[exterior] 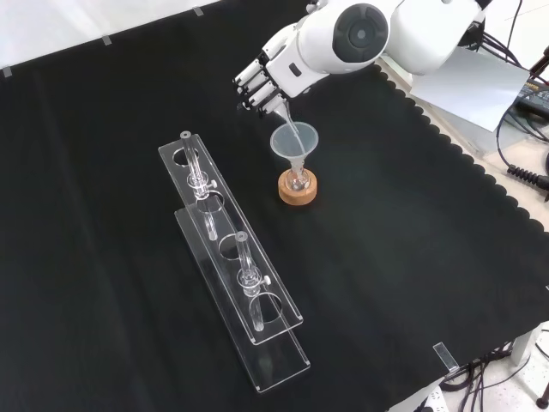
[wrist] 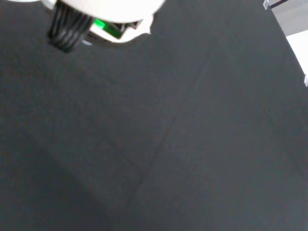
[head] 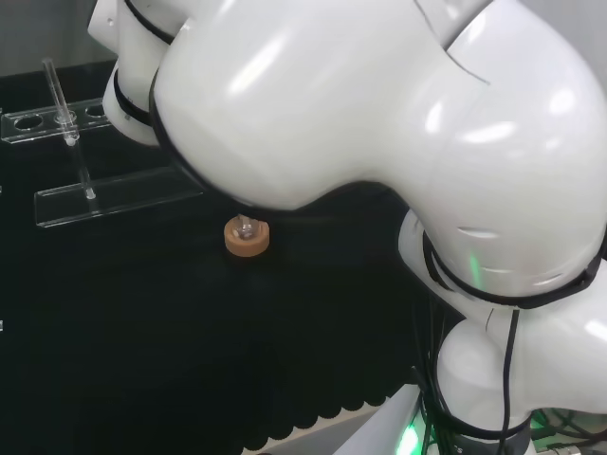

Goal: Pour all the NaCl from the weighing funnel into the round-bottom flask.

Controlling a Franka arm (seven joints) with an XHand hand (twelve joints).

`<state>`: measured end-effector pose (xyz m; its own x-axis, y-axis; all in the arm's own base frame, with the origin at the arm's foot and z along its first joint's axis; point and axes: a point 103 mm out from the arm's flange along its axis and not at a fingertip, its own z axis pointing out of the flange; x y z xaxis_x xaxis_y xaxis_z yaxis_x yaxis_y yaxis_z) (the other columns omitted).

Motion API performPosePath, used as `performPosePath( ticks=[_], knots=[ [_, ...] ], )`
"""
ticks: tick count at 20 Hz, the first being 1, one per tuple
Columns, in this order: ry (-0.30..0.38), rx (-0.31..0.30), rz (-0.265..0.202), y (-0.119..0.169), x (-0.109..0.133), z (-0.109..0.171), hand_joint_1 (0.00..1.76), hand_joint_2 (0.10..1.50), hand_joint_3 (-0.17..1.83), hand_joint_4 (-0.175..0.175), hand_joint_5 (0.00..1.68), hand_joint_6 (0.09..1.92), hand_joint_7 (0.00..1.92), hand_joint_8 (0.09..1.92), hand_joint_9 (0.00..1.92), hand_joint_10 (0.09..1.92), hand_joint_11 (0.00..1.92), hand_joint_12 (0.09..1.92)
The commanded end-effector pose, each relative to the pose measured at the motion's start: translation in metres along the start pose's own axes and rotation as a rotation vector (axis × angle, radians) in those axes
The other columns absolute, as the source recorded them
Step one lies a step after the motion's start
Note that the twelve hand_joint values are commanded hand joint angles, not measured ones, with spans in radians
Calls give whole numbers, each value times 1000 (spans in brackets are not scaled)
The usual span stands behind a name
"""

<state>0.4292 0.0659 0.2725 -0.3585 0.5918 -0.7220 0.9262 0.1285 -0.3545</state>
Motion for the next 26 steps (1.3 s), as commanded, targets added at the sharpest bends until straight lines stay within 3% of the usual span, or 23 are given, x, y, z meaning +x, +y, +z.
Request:
performPosePath(
  ticks=[1, 14, 26],
  knots=[
    [-31, 2, 10, 0, -4, -1, 1106, 674, 680, 175, 1202, 807, 382, 637, 729, 533, 372, 1311],
    [-125, -1, 10, 1, -7, -6, 1106, 674, 681, 175, 1200, 811, 375, 634, 721, 531, 361, 1313],
    [-156, 1, 9, 2, -3, -11, 1104, 676, 681, 175, 1196, 816, 374, 634, 718, 532, 355, 1315]
  ],
)
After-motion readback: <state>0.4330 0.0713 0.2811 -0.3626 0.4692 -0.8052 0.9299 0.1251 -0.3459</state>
